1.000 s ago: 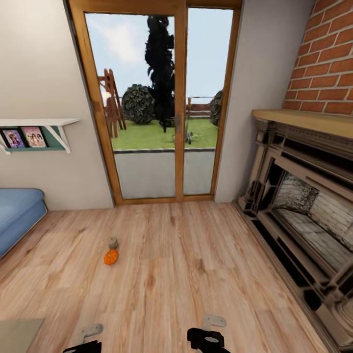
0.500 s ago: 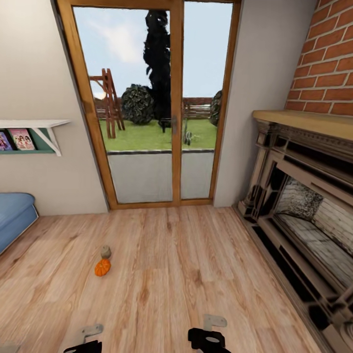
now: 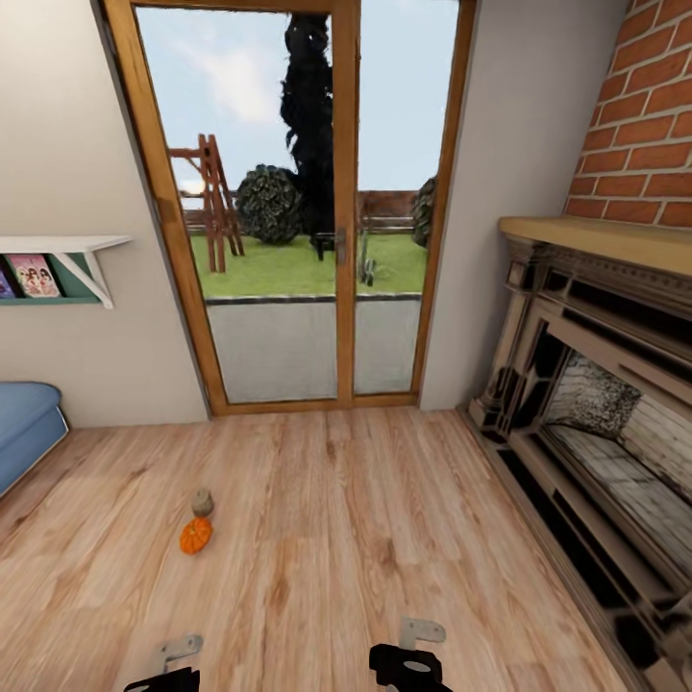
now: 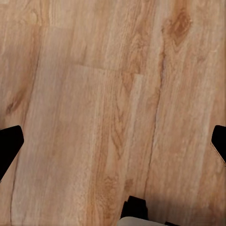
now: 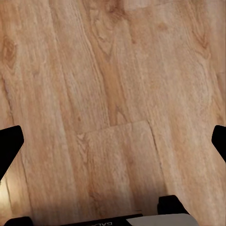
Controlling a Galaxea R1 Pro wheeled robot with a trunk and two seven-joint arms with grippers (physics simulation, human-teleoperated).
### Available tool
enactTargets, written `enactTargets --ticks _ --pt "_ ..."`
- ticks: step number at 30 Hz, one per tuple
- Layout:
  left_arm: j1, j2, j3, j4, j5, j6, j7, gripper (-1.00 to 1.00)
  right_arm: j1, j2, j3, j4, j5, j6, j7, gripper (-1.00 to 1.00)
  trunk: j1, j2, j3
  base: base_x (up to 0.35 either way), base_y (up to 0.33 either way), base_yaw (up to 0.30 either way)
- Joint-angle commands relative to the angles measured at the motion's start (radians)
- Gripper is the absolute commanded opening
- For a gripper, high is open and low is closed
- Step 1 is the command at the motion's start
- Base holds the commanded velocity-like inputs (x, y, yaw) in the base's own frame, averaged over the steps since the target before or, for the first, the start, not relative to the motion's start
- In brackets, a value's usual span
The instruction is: Place each of the two pumpkins and all three candles from the living room inside a cabinet in the living room (use any cabinet), then make sure every cabinet is closed, and position the cauldron so it is next to a table in the living room.
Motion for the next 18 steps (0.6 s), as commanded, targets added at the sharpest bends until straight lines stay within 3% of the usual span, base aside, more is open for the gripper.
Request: enactTargets --ticks 1,18 --pt "0.0 0.0 0.0 0.0 0.0 0.0 0.0 1.0 0.0 0.0 0.0 0.0 0.0 0.0 0.0 1.0 0.0 0.0 0.0 0.311 0.0 0.0" --pt "0.0 0.0 0.0 0.0 0.0 0.0 0.0 1.0 0.0 0.001 0.002 -0.001 0.001 0.0 0.0 1.0 0.0 0.0 0.0 0.322 0.0 0.0"
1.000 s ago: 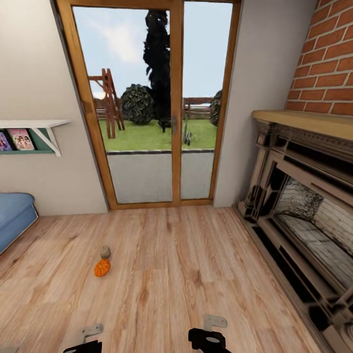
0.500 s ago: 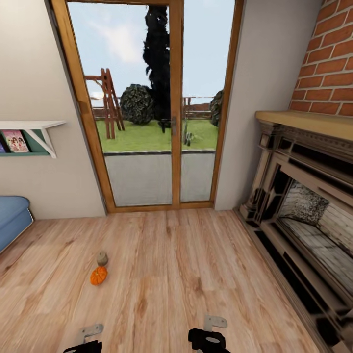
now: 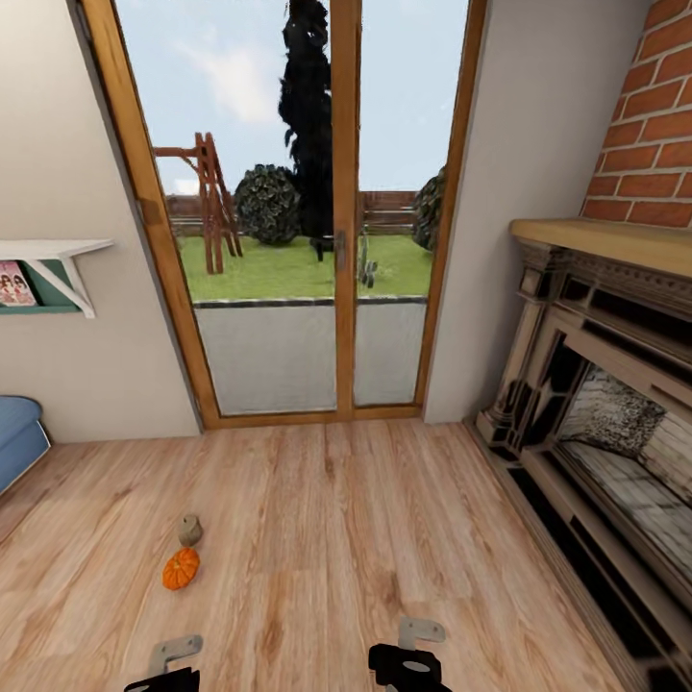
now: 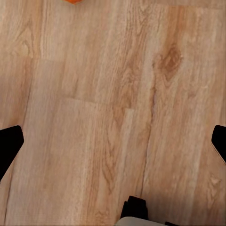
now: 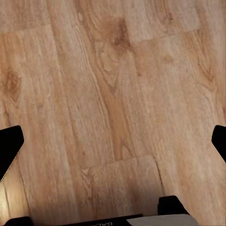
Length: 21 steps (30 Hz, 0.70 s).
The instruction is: Place each of the two pumpkins and all three candles from the living room inside a cabinet in the living room (use any cabinet), then make sure every cabinet is closed, and position the cauldron so it is next to a table in the living room.
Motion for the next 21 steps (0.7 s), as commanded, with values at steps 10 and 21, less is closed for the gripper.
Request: enactTargets --ticks 10,21 --pt "-0.001 0.0 0.0 0.0 0.0 0.0 0.0 1.0 0.0 0.0 0.0 0.0 0.0 0.0 0.0 1.0 0.0 0.0 0.0 0.323 -0.022 0.0" --pt "0.0 0.0 0.0 0.0 0.0 0.001 0.0 1.0 0.0 0.0 0.0 0.0 0.0 0.0 0.0 1.0 0.0 0.0 0.0 0.323 -0.104 0.0"
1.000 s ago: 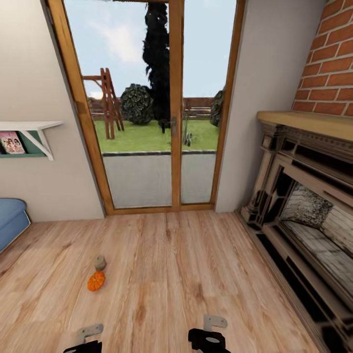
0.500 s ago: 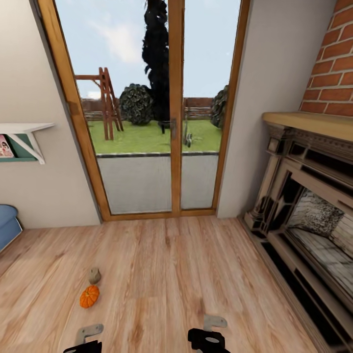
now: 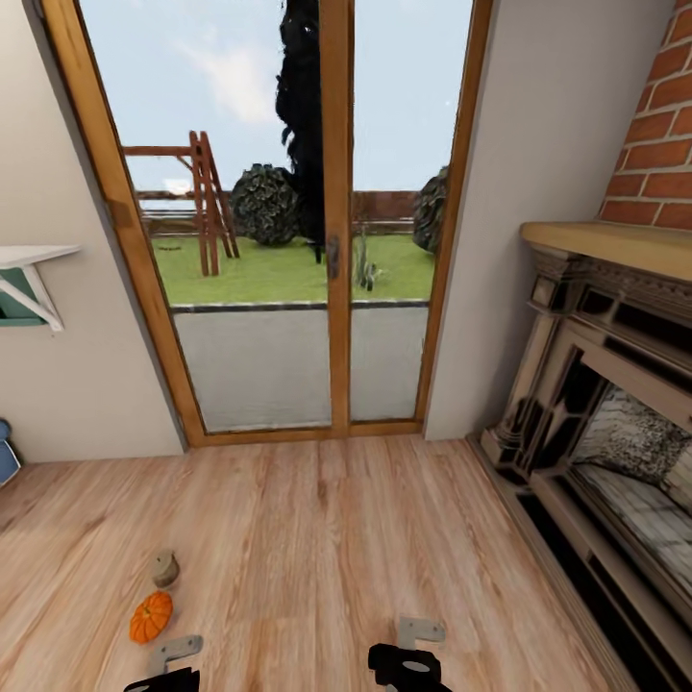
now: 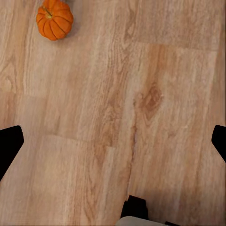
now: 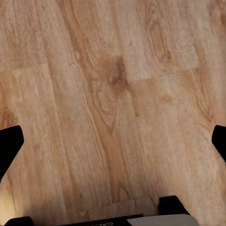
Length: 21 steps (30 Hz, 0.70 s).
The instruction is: Place each of the two pumpkins and all three candles from the living room inside a cabinet in the living room (use any cabinet), then make sure every cabinet is closed, and position the cauldron so it is next to a table in the living room.
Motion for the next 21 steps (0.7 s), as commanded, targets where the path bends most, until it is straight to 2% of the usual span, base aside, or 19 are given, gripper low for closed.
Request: enactTargets --ticks 1,7,21 --pt "0.0 0.0 0.0 0.0 0.0 0.0 0.0 1.0 0.0 0.0 0.0 0.0 0.0 0.0 0.0 1.0 0.0 0.0 0.0 0.323 -0.093 0.0" --pt "0.0 0.0 0.0 0.0 0.0 0.0 0.0 1.0 0.0 0.0 0.0 0.0 0.0 0.0 0.0 1.0 0.0 0.0 0.0 0.312 -0.071 0.0" --pt "0.0 0.0 0.0 0.0 0.0 -0.001 0.0 1.0 0.0 0.001 0.002 0.0 0.0 0.0 0.0 1.0 0.0 0.0 0.0 0.277 0.06 0.003"
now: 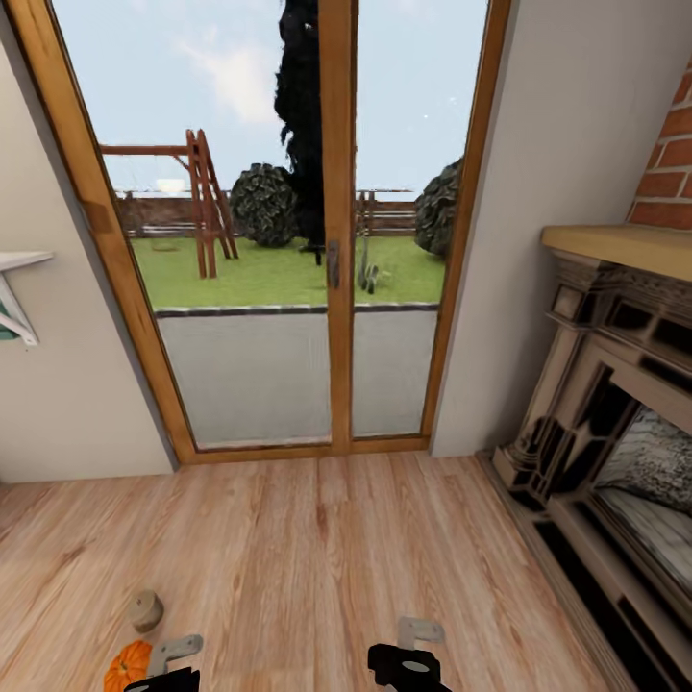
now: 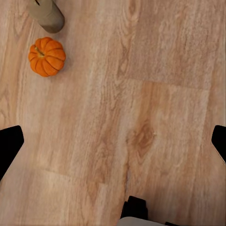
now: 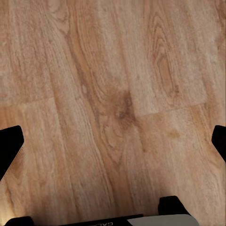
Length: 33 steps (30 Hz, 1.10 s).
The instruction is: Place each of the two pumpkins and all three candles from the living room inside a cabinet in the living room (use any cabinet), then make sure every cabinet is closed, and position the cauldron so it is next to a table in the living room.
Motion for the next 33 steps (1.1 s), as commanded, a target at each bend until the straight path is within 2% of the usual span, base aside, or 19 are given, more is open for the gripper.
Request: enactTargets --ticks 1,20,25,33 --pt "0.0 0.0 0.0 0.0 0.0 0.0 0.0 1.0 0.0 0.0 0.0 0.0 0.0 0.0 0.0 1.0 0.0 0.0 0.0 0.315 0.005 0.04" --pt "0.0 0.001 0.0 0.0 0.0 0.0 -0.001 1.0 0.0 0.0 0.0 0.0 0.0 0.0 0.0 1.0 0.0 0.0 0.0 0.306 0.054 0.114" --pt "0.0 0.001 0.0 0.0 0.0 0.0 0.0 1.0 0.0 0.0 0.0 0.0 0.0 0.0 0.0 1.0 0.0 0.0 0.0 0.215 0.164 0.218" --pt "0.0 0.0 -0.001 0.0 0.0 0.0 0.0 1.0 0.0 0.001 0.0 0.0 0.001 0.0 0.0 1.0 0.0 0.0 0.0 0.072 0.018 0.059"
